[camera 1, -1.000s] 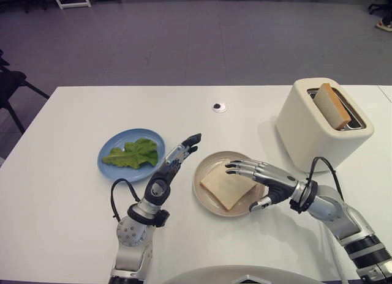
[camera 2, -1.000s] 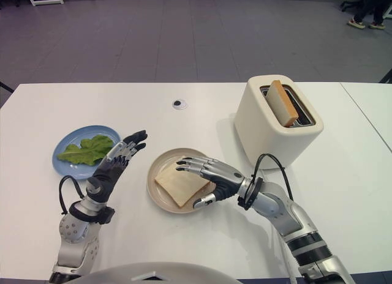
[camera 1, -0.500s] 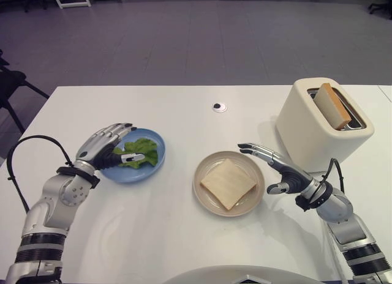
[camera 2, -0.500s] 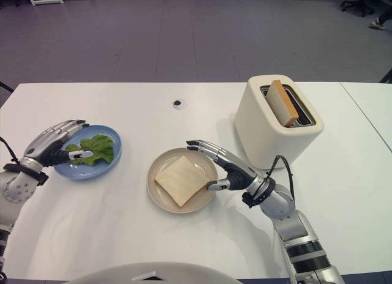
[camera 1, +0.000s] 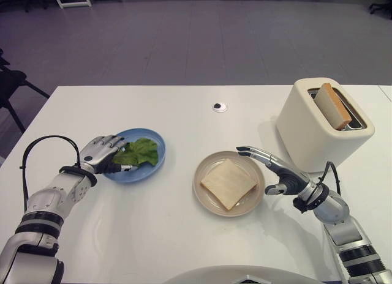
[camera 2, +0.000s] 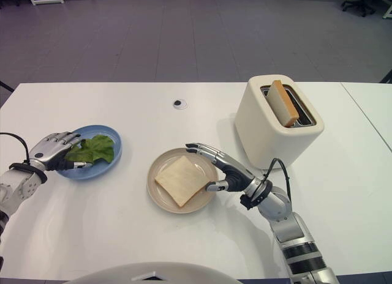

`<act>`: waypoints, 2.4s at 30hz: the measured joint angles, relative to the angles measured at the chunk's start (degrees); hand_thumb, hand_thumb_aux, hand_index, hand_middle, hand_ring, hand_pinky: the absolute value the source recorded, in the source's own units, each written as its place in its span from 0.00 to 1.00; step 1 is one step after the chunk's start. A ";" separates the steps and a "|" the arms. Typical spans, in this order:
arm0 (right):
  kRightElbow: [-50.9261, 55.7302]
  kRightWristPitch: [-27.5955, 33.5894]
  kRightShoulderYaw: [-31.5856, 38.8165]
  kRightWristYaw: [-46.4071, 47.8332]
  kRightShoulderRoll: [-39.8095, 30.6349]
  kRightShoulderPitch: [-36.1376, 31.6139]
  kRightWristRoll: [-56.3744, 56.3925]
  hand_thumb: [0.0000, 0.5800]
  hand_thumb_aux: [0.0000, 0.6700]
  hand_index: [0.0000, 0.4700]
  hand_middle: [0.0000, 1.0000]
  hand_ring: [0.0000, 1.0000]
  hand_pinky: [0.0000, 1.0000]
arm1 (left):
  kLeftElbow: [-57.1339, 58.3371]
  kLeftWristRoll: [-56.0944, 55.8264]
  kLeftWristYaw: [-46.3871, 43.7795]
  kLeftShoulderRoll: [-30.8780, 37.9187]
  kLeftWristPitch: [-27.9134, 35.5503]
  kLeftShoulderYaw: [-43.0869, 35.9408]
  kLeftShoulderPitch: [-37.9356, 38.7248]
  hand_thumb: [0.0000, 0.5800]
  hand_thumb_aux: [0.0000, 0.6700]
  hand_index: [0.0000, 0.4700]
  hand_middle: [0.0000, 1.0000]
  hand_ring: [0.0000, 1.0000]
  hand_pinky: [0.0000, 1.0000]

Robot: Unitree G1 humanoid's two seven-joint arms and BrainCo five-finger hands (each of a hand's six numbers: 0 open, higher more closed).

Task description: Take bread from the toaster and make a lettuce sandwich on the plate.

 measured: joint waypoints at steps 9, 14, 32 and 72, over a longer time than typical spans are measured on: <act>-0.39 0.00 -0.36 0.36 0.27 0.34 -0.09 0.00 0.00 0.00 0.00 0.00 0.00 | 1.03 -3.87 0.85 -0.02 -2.56 -2.48 -2.09 1.00 1.00 1.00 0.00 0.00 0.00; -0.40 -0.03 -0.48 0.36 0.28 0.38 -0.29 0.00 0.00 0.00 0.00 0.00 0.00 | -1.70 -6.58 0.17 -0.02 -3.87 -2.74 -0.59 1.00 1.00 1.00 0.00 0.00 0.00; 0.14 -0.11 -1.08 -0.98 1.05 -0.28 -2.24 0.00 0.00 0.00 0.00 0.00 0.00 | -33.28 -22.55 -7.91 1.92 0.40 11.48 8.34 1.00 1.00 1.00 0.00 0.00 0.00; 3.99 5.56 -9.32 -7.65 3.18 -4.47 -1.93 0.00 0.00 0.00 0.00 0.00 0.00 | -43.64 5.25 -9.88 -23.53 2.95 -14.52 5.01 1.00 1.00 1.00 0.00 0.00 0.00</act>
